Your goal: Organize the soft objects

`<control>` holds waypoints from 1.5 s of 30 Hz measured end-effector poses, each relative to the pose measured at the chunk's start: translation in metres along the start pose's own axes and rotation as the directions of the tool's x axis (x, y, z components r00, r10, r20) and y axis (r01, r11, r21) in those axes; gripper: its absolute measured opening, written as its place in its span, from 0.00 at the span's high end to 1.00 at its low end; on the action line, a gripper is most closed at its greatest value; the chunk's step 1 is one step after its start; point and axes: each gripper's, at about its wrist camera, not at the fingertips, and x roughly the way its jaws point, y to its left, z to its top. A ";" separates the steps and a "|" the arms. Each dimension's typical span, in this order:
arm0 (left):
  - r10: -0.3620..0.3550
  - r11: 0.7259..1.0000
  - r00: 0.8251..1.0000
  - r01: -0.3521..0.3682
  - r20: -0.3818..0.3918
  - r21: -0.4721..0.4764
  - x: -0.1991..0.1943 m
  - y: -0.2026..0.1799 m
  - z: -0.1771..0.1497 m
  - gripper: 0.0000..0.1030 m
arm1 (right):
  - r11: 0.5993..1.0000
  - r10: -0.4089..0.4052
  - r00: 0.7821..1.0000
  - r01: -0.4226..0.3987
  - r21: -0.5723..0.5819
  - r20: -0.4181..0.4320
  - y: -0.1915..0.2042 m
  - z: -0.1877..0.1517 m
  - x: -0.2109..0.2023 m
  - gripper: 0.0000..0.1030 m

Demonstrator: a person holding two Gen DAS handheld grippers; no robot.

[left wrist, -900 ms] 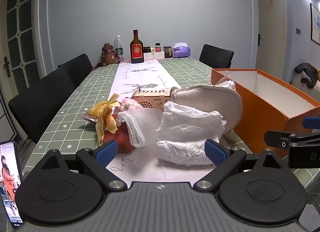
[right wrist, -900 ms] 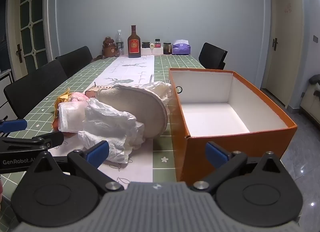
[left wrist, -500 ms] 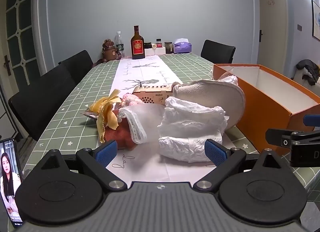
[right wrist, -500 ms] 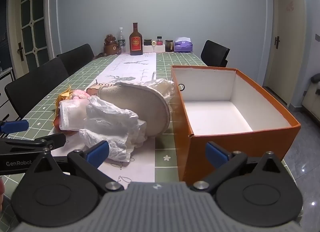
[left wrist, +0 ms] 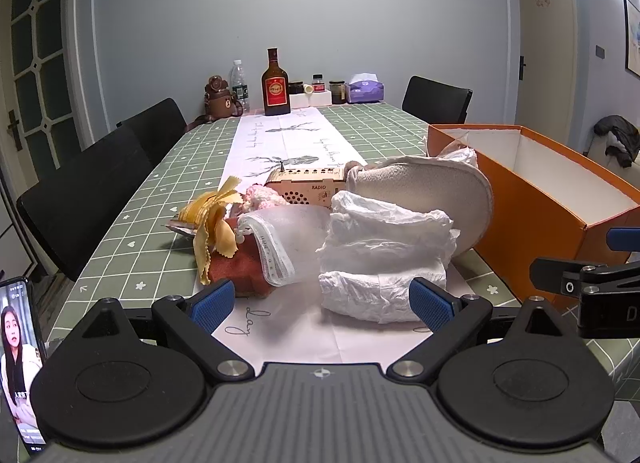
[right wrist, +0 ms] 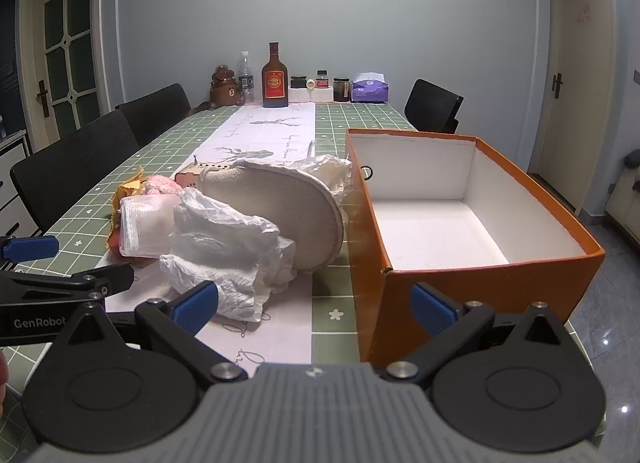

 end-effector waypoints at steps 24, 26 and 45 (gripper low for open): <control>0.003 1.000 1.000 -0.003 -0.007 -0.007 -0.001 0.002 0.001 0.00 | 1.000 0.011 1.000 -0.011 0.001 -0.014 0.001 -0.002 0.004 0.03; 0.000 1.000 1.000 0.000 -0.008 -0.010 -0.002 0.002 0.000 0.00 | 1.000 0.011 1.000 -0.011 -0.001 -0.012 0.002 -0.002 0.004 0.03; -0.004 1.000 1.000 0.003 -0.019 -0.016 -0.002 0.002 -0.002 0.00 | 1.000 0.009 0.999 -0.009 0.000 -0.031 0.003 -0.005 0.009 0.03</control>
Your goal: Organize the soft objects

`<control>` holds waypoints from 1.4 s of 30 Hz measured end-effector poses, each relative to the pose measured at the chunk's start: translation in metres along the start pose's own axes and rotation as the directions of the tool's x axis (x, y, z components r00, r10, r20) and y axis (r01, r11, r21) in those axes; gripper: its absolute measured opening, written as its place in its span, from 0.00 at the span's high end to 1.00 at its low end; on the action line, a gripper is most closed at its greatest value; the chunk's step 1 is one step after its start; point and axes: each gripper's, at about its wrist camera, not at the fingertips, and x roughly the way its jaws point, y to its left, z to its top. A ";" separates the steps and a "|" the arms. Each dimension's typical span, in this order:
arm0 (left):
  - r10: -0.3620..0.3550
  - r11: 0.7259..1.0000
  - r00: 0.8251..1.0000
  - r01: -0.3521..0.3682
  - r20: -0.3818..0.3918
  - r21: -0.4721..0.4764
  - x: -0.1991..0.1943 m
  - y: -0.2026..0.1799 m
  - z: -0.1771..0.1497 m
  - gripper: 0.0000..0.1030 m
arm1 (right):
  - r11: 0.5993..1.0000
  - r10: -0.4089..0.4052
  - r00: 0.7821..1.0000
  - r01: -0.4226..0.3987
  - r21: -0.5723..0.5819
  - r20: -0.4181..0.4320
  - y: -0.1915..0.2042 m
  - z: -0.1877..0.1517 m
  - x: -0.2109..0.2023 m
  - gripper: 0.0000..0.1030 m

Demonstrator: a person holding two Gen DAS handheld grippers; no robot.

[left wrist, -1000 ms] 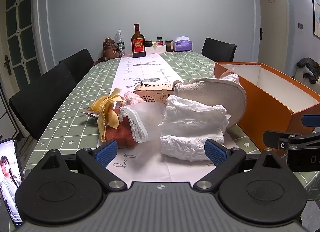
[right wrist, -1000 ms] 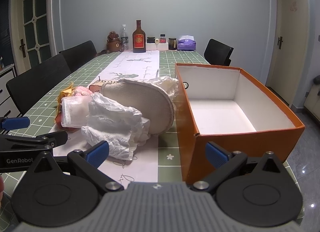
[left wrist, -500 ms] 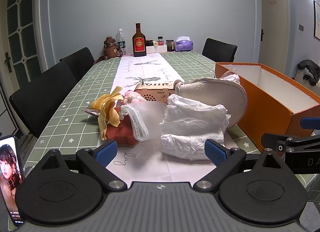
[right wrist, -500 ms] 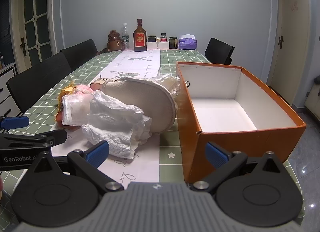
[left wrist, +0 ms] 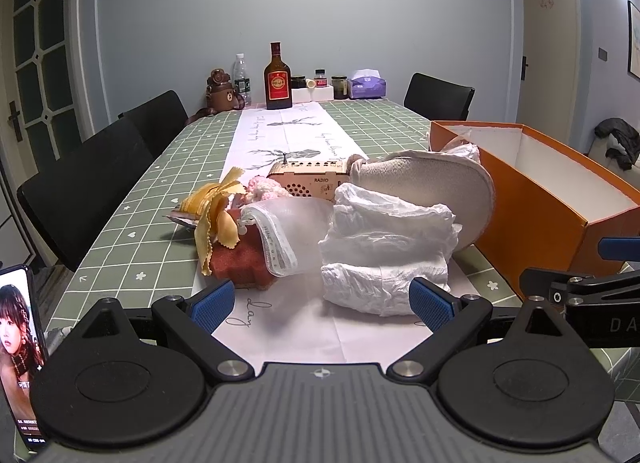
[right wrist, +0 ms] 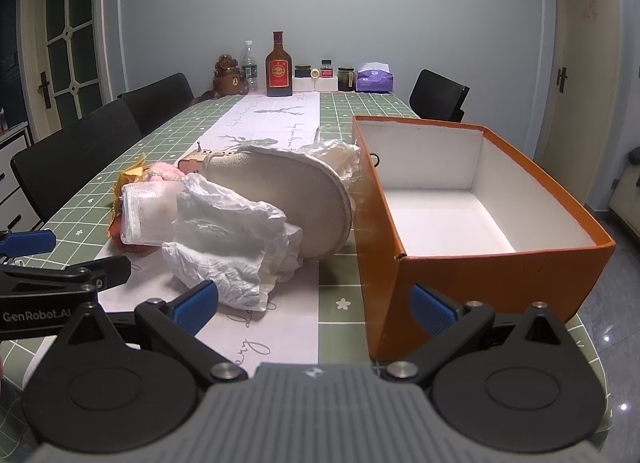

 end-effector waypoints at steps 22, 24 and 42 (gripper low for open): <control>-0.002 1.000 1.000 0.002 -0.001 0.000 0.001 -0.001 0.000 0.00 | 1.000 -0.001 1.000 0.001 -0.001 -0.014 -0.002 -0.001 0.002 0.03; -0.002 1.000 1.000 0.002 -0.003 0.000 0.002 -0.001 0.000 0.00 | 1.000 0.000 1.000 0.000 -0.001 -0.017 -0.001 -0.001 0.004 0.03; -0.105 0.993 0.994 0.105 0.020 -0.045 0.004 0.026 -0.006 0.03 | 0.989 0.103 0.995 -0.101 -0.105 0.016 0.025 -0.005 0.007 0.03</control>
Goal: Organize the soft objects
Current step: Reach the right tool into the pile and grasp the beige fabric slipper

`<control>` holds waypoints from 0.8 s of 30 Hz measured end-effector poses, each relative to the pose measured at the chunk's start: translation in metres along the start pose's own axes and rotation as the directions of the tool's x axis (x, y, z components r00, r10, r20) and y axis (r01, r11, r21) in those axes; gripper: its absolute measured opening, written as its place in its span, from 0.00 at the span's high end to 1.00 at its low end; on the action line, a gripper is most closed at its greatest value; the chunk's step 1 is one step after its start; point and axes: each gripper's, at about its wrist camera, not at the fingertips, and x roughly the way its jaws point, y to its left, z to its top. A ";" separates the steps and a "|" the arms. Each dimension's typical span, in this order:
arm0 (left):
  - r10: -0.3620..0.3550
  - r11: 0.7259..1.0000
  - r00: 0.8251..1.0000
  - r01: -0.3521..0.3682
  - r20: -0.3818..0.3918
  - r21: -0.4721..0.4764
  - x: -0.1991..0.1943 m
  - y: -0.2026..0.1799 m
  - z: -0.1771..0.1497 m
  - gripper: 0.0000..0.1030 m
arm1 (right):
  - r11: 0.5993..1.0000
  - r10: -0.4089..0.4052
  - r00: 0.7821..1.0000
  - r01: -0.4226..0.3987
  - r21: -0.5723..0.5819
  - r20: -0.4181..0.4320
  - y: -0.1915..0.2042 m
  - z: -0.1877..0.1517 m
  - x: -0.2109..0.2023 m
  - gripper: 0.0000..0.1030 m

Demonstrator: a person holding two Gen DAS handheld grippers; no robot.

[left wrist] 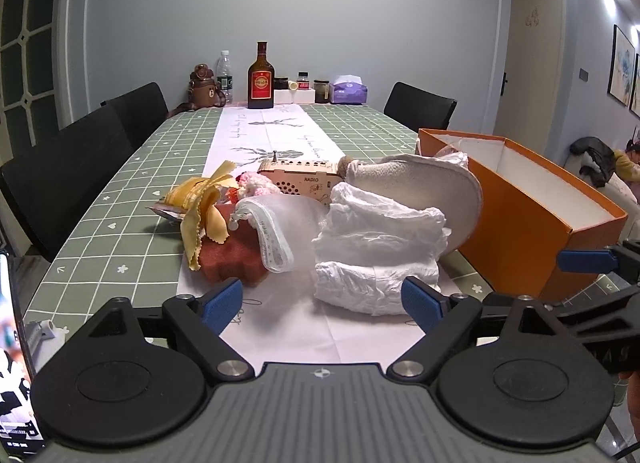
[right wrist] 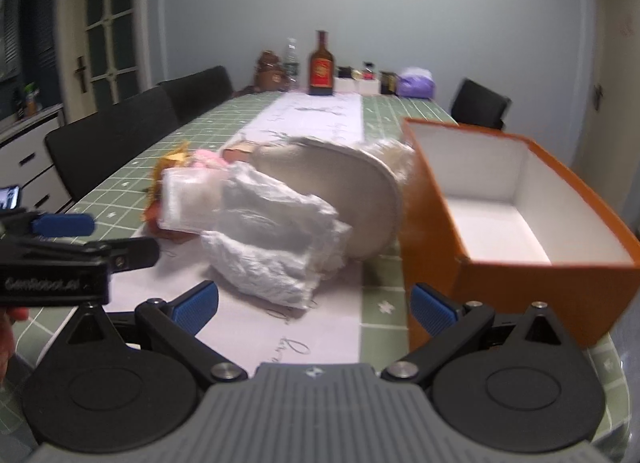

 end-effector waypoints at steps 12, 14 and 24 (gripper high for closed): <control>-0.089 0.995 0.993 0.084 -0.079 -0.061 0.027 0.006 0.008 0.30 | 0.979 0.012 1.000 -0.011 -0.206 0.001 0.014 0.027 0.045 0.40; -0.088 0.993 0.991 0.080 -0.099 -0.081 0.034 0.010 0.007 0.30 | 0.973 0.006 1.000 -0.006 -0.232 -0.002 0.015 0.032 0.059 0.44; -0.132 0.972 0.971 0.087 -0.200 -0.219 0.067 0.028 0.001 0.30 | 0.964 0.057 0.996 -0.072 -0.257 -0.065 0.010 0.045 0.118 0.44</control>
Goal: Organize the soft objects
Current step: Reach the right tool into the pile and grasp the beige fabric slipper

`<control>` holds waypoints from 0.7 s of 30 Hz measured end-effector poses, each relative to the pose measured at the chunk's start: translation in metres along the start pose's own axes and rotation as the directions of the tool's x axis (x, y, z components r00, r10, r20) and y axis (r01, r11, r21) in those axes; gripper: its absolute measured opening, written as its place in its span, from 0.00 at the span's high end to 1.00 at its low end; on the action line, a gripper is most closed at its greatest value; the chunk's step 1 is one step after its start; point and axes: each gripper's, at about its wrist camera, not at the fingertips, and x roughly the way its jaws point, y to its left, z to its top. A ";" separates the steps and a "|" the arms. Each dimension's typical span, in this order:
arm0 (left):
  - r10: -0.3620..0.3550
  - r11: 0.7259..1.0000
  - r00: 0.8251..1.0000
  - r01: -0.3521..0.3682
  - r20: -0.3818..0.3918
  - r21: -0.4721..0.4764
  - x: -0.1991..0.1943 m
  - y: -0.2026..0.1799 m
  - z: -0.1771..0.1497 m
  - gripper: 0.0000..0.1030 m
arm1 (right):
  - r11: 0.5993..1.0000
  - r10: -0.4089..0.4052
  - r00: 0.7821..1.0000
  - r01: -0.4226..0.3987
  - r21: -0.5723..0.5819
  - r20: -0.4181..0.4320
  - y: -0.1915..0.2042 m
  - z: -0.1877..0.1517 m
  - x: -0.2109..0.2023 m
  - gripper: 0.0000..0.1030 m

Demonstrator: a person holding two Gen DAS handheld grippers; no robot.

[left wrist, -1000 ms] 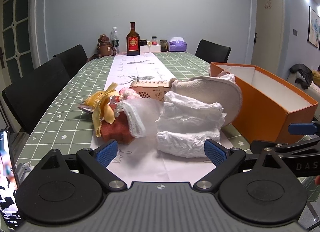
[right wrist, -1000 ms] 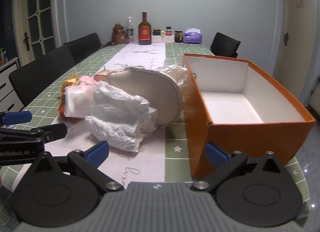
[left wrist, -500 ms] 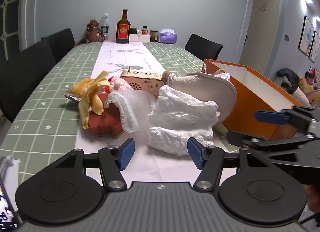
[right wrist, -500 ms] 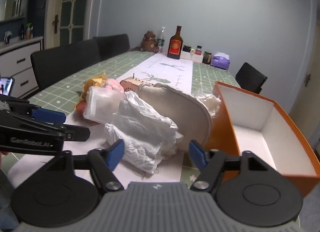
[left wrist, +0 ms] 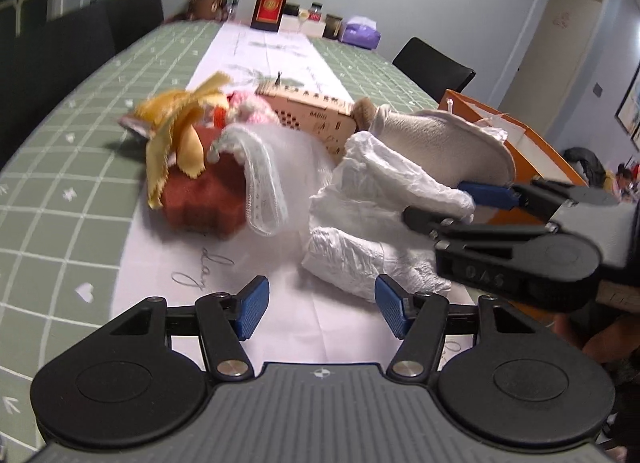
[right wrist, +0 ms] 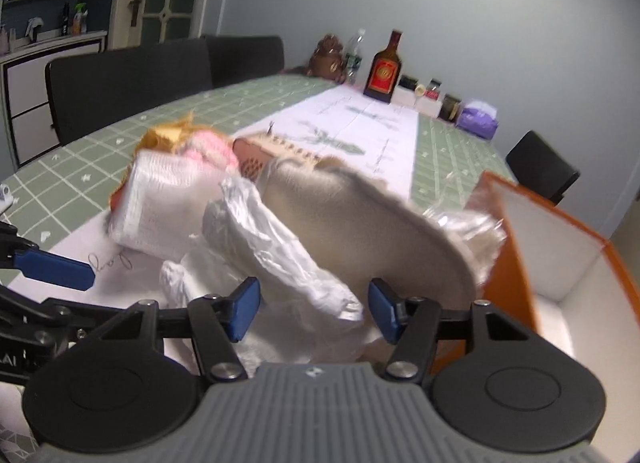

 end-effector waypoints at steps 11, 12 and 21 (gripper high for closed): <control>-0.060 0.987 0.996 0.048 -0.071 -0.155 0.015 0.012 0.009 0.18 | 0.987 0.159 0.980 -0.153 0.058 -0.118 0.019 -0.019 0.016 0.80; -0.078 0.983 0.994 0.063 -0.080 -0.174 0.018 0.012 0.010 0.15 | 0.986 0.162 0.980 -0.156 0.059 -0.117 0.022 -0.021 0.014 0.80; -0.135 0.955 0.981 0.092 -0.138 -0.282 0.041 0.007 0.014 0.13 | 0.969 0.234 0.965 -0.222 0.107 -0.121 0.029 -0.030 -0.004 0.80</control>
